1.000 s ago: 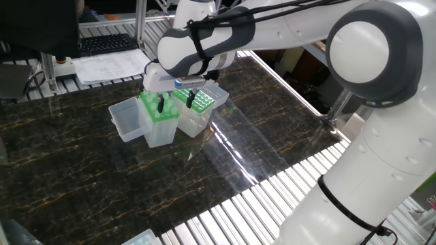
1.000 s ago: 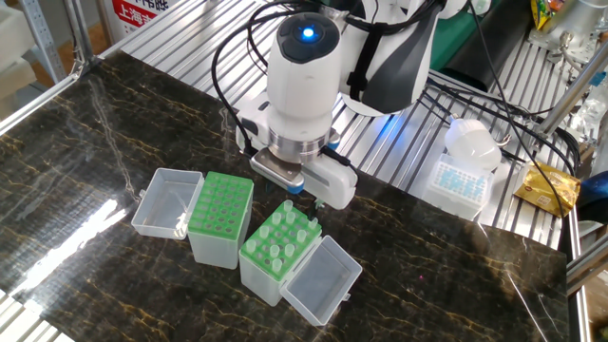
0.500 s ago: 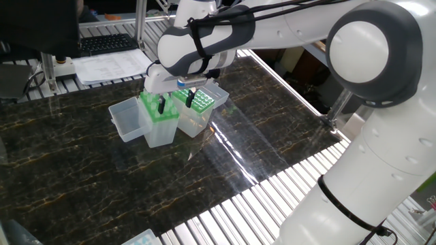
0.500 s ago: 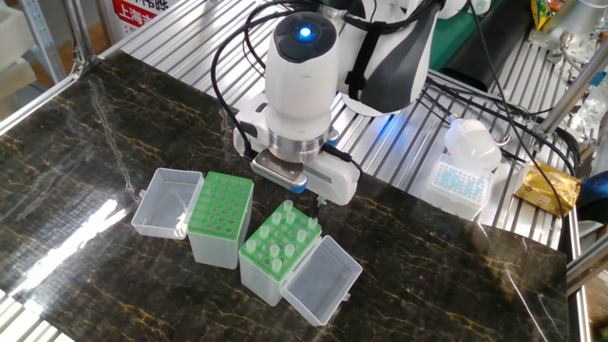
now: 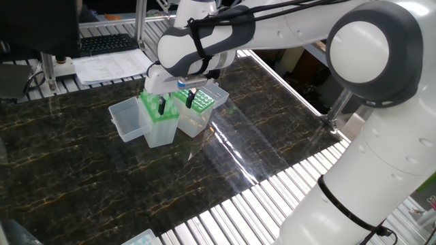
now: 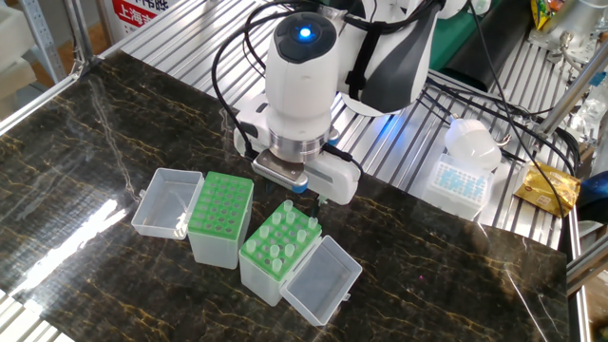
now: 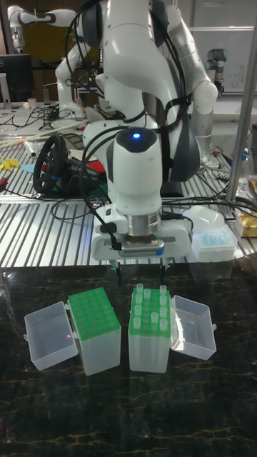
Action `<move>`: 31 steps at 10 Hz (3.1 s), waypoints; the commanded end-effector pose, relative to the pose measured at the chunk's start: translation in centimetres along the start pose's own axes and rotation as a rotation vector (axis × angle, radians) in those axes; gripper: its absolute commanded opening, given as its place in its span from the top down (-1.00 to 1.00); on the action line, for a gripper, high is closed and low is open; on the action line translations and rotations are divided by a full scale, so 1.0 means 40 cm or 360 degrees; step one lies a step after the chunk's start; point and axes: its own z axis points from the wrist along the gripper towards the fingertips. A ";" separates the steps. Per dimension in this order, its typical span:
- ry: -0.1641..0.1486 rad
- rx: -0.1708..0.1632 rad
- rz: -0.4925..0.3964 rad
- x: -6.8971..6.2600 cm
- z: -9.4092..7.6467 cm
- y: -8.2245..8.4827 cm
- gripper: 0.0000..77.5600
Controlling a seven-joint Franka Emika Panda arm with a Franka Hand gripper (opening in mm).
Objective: Transfer all large pipette tips from one holder to another
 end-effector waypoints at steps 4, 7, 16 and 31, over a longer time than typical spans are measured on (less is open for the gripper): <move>-0.0001 0.0038 -0.0225 -0.001 -0.016 -0.002 -0.99; -0.0006 0.0032 -0.0249 -0.006 0.000 0.002 -0.99; -0.0007 0.0027 -0.0256 -0.012 0.020 -0.007 -0.99; -0.0006 0.0030 -0.0258 -0.012 0.020 -0.007 0.97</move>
